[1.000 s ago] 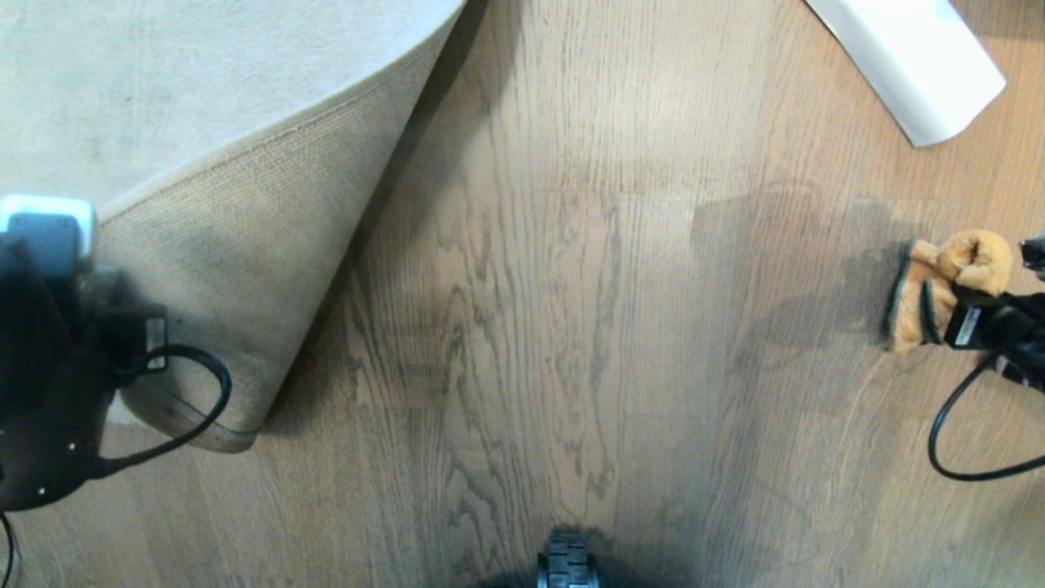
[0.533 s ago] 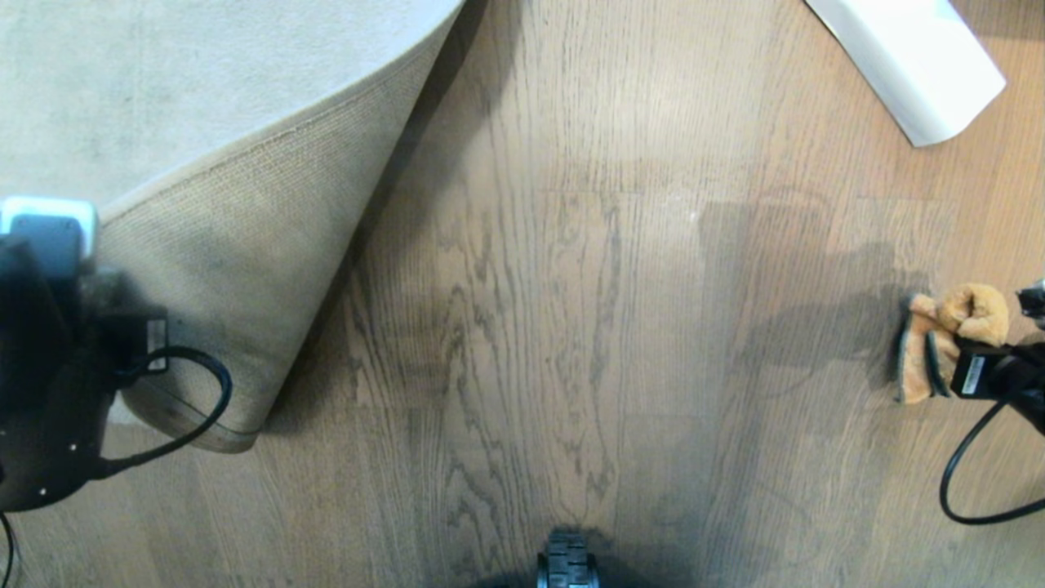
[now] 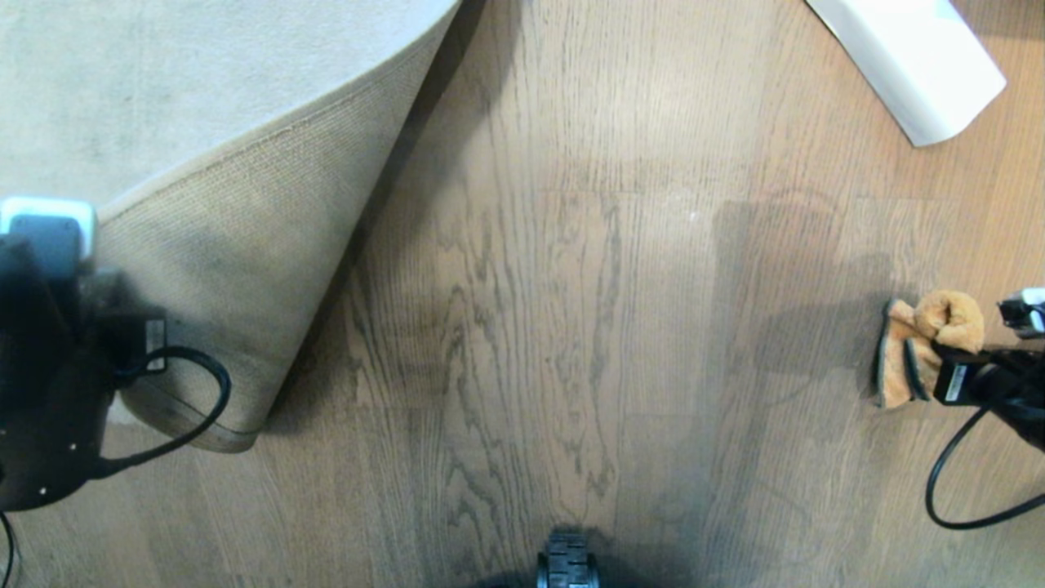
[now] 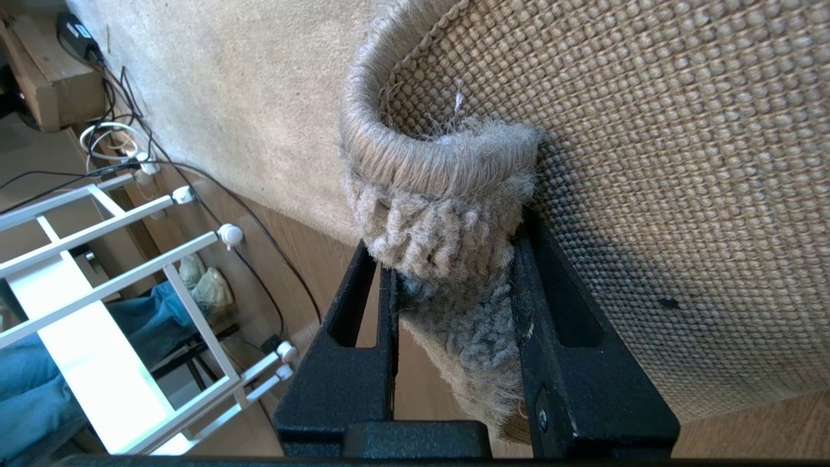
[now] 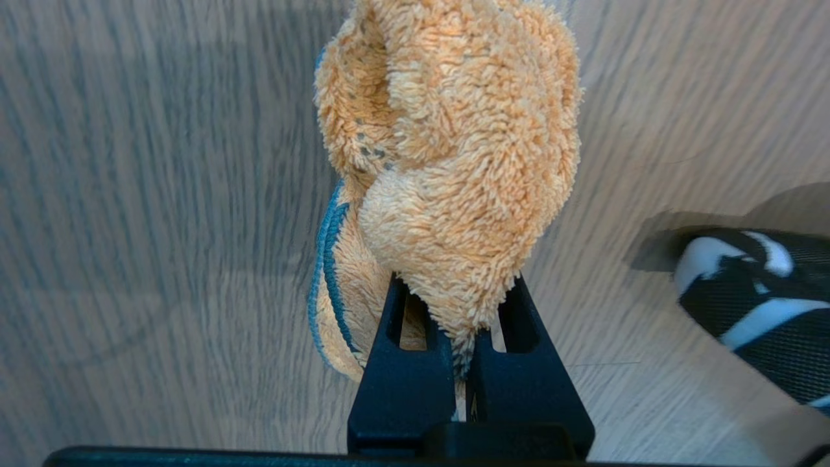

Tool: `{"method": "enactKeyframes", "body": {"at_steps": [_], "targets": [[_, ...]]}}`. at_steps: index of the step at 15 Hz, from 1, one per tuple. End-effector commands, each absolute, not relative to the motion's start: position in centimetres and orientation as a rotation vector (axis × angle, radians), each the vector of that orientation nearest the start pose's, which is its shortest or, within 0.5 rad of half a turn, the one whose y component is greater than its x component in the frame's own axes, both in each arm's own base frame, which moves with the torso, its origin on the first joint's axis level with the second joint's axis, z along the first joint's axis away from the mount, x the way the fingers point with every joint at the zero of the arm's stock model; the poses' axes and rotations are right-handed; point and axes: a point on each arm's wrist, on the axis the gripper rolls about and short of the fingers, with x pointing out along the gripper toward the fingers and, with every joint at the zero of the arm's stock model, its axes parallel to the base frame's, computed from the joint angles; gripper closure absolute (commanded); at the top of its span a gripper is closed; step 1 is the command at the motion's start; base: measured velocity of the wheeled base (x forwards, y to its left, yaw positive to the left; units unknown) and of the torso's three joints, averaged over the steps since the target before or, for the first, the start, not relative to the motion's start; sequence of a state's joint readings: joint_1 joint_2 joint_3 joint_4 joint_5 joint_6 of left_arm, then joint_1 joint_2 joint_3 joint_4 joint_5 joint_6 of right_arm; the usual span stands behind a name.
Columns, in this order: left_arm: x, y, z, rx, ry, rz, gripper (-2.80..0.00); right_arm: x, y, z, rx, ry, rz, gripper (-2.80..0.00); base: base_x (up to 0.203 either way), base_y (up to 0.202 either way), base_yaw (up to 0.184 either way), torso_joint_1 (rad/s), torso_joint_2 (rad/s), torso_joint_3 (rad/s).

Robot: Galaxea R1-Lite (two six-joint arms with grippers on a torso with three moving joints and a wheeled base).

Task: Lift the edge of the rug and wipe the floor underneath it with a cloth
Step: Put down the rag

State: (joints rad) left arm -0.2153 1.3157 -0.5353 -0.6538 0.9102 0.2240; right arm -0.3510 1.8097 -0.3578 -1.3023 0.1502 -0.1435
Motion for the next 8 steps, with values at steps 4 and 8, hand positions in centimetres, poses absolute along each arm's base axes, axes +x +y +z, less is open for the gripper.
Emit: {"method": "enactKeyframes", "body": {"at_steps": [4, 8], "targets": [[19.49, -2.39, 20.86, 0.285, 0.189, 0.689, 0.00, 25.53, -8.95, 10.76, -0.102, 0.167, -0.168, 0.00, 0.000, 0.000, 0.000, 0.000, 0.00, 0.000], [19.49, -2.39, 20.86, 0.285, 0.189, 0.689, 0.00, 25.76, -9.03, 10.37, -0.102, 0.167, -0.166, 0.00, 0.000, 0.000, 0.000, 0.000, 0.00, 0.000]]}}
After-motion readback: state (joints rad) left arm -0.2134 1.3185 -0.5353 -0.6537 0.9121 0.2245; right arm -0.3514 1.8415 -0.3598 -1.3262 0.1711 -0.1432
